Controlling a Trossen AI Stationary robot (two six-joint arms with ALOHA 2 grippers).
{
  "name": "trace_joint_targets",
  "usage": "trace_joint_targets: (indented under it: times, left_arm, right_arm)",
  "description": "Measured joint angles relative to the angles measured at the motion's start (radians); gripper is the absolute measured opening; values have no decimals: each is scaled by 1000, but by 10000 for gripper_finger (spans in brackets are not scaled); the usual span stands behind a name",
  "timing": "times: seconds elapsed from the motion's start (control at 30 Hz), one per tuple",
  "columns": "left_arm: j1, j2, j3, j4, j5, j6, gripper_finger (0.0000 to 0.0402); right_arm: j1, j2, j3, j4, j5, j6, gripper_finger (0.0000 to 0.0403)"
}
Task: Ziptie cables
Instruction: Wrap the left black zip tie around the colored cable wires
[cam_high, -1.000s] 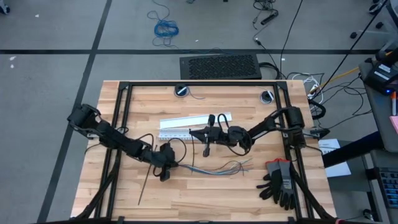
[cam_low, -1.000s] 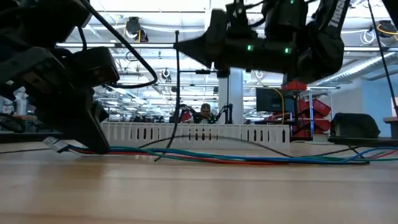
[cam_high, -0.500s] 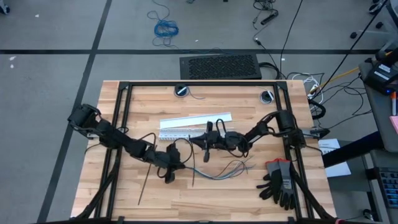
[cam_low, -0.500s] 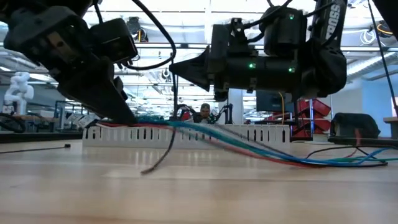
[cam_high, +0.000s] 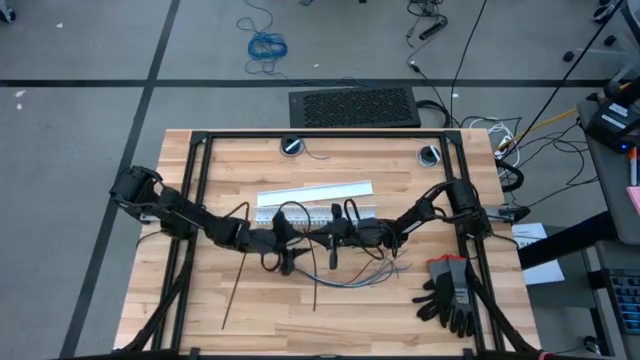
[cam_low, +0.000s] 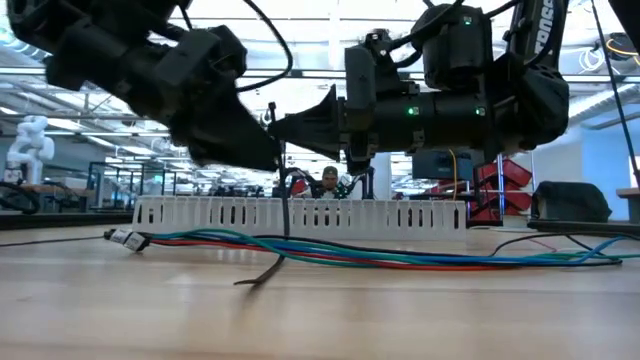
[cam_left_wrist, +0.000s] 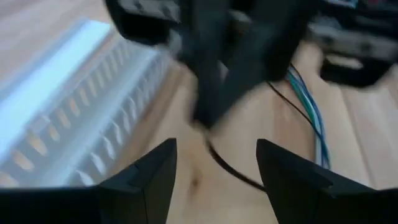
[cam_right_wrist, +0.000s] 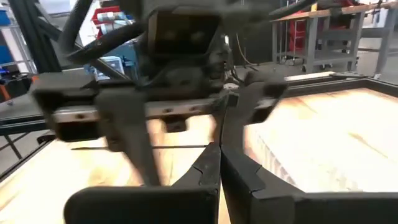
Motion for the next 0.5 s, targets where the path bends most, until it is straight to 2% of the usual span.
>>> trace_joint_targets:
  times: [0.27, 0.37, 0.5]
  left_arm:
    - [22, 0, 0, 18, -3, 49, 209]
    - [21, 0, 0, 18, -1, 50, 173]
    - [11, 0, 0, 25, 1, 76, 97]
  right_arm:
    - [14, 0, 0, 1, -4, 0, 0]
    - [14, 0, 0, 21, -4, 0, 0]
    - [14, 0, 0, 27, -3, 16, 0]
